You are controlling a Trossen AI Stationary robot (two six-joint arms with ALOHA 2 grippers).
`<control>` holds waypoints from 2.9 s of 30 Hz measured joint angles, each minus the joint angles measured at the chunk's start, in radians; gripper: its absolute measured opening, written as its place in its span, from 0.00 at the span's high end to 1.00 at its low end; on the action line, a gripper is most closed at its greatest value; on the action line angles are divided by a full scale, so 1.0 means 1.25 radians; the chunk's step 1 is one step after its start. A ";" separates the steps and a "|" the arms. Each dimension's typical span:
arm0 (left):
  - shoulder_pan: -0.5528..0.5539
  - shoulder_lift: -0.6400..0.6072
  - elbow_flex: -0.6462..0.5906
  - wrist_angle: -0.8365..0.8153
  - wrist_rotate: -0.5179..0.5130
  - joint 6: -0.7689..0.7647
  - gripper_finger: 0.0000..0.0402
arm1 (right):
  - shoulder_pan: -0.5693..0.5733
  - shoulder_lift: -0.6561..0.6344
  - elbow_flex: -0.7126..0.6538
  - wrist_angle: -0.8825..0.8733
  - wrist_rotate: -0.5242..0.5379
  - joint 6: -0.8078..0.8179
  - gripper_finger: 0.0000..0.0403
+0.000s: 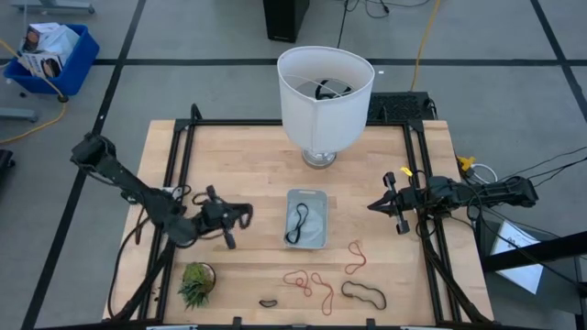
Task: Pick and place rubber bands into bin
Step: Put the black rubber band into the gray bin
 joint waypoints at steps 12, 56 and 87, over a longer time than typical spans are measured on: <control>0.202 0.119 0.055 0.178 0.289 0.103 1.00 | 0.000 0.000 0.000 0.000 0.000 0.000 1.00; 0.374 0.527 0.352 -0.048 0.620 0.010 0.85 | 0.000 0.000 0.000 -0.006 0.000 0.003 1.00; 0.276 0.018 0.016 0.079 0.580 0.325 0.98 | 0.000 0.000 0.000 0.001 0.000 0.007 1.00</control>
